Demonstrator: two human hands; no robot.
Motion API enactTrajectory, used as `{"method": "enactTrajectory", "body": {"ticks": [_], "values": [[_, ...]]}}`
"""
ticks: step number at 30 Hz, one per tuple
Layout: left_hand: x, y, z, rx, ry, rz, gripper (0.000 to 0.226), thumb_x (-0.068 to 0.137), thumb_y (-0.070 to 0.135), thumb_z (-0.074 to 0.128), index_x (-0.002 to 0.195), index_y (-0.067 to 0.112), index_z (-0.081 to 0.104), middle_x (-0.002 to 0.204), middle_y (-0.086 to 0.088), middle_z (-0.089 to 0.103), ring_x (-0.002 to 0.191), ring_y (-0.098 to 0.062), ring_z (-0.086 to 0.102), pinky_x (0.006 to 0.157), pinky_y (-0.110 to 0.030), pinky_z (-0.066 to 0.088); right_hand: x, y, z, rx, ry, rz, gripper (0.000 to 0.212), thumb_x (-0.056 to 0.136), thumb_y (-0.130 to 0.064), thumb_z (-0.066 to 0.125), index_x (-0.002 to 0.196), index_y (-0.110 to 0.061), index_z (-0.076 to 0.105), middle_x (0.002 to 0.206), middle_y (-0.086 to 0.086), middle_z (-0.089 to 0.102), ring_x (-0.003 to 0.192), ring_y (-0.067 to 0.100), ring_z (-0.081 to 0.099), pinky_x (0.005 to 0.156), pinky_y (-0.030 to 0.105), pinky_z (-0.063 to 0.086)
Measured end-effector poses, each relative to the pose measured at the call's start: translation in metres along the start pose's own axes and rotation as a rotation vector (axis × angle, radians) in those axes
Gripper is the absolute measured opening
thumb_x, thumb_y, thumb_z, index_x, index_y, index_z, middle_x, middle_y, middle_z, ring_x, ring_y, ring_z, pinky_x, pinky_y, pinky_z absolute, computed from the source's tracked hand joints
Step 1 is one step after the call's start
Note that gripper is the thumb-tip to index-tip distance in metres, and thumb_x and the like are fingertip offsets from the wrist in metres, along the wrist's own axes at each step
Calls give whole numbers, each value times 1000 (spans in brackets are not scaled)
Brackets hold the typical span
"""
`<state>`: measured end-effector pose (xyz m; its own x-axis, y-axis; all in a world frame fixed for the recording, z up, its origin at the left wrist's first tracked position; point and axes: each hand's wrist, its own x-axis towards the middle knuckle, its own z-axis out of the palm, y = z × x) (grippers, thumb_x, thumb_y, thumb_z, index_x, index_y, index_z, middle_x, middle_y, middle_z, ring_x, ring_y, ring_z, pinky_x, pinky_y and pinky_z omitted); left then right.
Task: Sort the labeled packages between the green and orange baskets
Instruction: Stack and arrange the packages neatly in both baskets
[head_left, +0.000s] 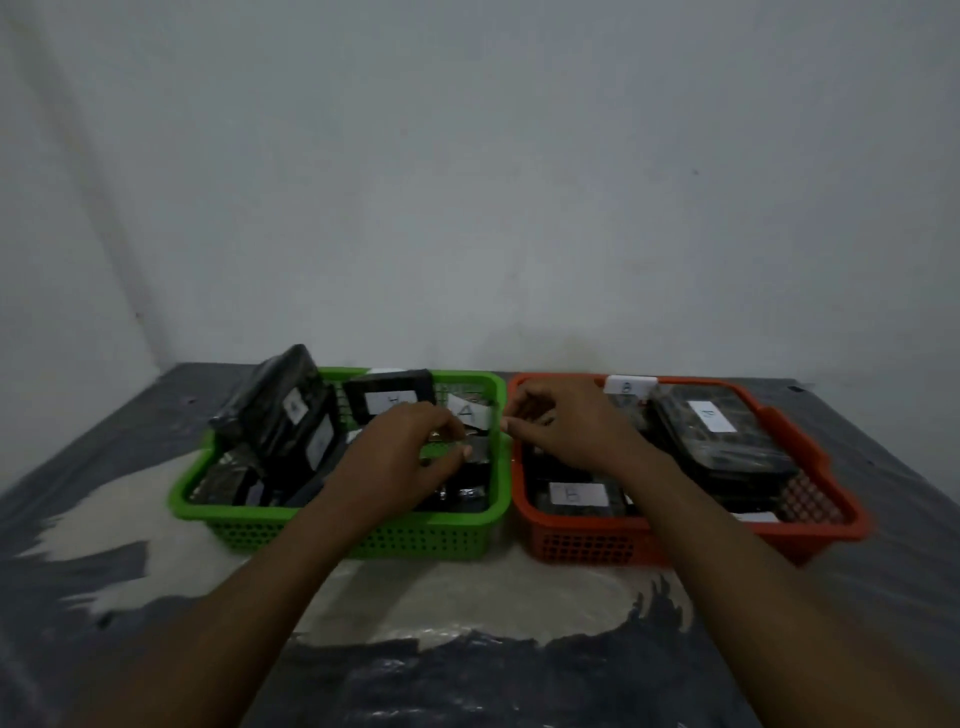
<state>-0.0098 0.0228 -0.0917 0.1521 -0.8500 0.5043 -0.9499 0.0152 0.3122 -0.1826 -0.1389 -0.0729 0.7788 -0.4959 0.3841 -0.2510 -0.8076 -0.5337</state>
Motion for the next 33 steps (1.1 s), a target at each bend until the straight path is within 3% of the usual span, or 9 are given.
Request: {"method": "enactTrajectory", "body": {"ticks": [3, 6, 9, 15, 17, 21, 24, 27, 33], "values": [[-20, -18, 0, 125, 33, -47, 23, 90, 42, 67, 101, 22, 68, 98, 5, 66, 92, -18, 58, 77, -38, 48, 19, -12, 18, -114, -96, 6, 19, 85, -31, 77, 102, -23, 73, 97, -13, 69, 85, -2, 62, 77, 28, 50], [-32, -28, 9, 130, 20, -143, 26, 92, 47, 59, 104, 24, 64, 103, 6, 61, 100, -19, 54, 86, -37, 42, 35, -23, 32, -325, -304, 45, 48, 82, -35, 79, 126, -24, 64, 129, -4, 64, 117, 14, 61, 95, 33, 51], [-33, -33, 17, 53, -7, -204, 33, 91, 50, 52, 105, 22, 61, 100, 2, 60, 98, -20, 54, 83, -38, 47, 46, -29, 48, -530, -433, 81, 67, 80, -36, 79, 140, -27, 51, 137, -1, 59, 122, 21, 58, 99, 41, 49], [-32, -41, 21, 26, -60, -208, 32, 91, 53, 52, 106, 24, 55, 99, 3, 54, 95, -17, 48, 72, -34, 42, 56, -23, 72, -713, -443, 99, 59, 83, -34, 77, 136, -26, 54, 134, 1, 61, 130, 23, 51, 113, 50, 25], [-31, -41, 21, 28, -70, -204, 35, 89, 55, 49, 106, 25, 53, 97, 6, 50, 95, -17, 46, 73, -34, 41, 55, -22, 69, -639, -434, 97, 57, 82, -32, 78, 134, -25, 56, 132, 1, 62, 128, 23, 54, 113, 48, 31], [-30, -42, 19, -5, -77, -223, 38, 90, 61, 51, 106, 26, 52, 97, 7, 49, 95, -16, 47, 74, -33, 41, 50, -23, 44, -312, -296, 96, 56, 74, -22, 85, 122, -25, 56, 123, 2, 64, 108, 21, 63, 91, 33, 54], [-26, -42, 16, -143, -94, -258, 59, 89, 62, 60, 133, 24, 50, 128, 3, 56, 119, -17, 52, 96, -37, 48, 38, -21, 27, -99, -184, 51, 55, 68, -19, 88, 110, -29, 53, 117, -5, 64, 107, 15, 64, 87, 37, 58], [-16, -40, 9, -230, -98, -204, 77, 88, 52, 68, 152, 26, 34, 153, 3, 44, 137, -15, 42, 111, -36, 40, 25, -19, 23, 115, -154, 8, 54, 67, -12, 88, 107, -30, 56, 118, -11, 63, 114, 8, 62, 93, 37, 57], [-5, -41, 2, -433, -106, -149, 57, 89, 42, 71, 141, 32, 50, 138, 13, 58, 126, -4, 53, 105, -33, 47, 14, -8, 24, 310, -134, -54, 52, 74, -13, 84, 117, -26, 58, 125, -9, 63, 118, 10, 63, 98, 40, 55]]}}
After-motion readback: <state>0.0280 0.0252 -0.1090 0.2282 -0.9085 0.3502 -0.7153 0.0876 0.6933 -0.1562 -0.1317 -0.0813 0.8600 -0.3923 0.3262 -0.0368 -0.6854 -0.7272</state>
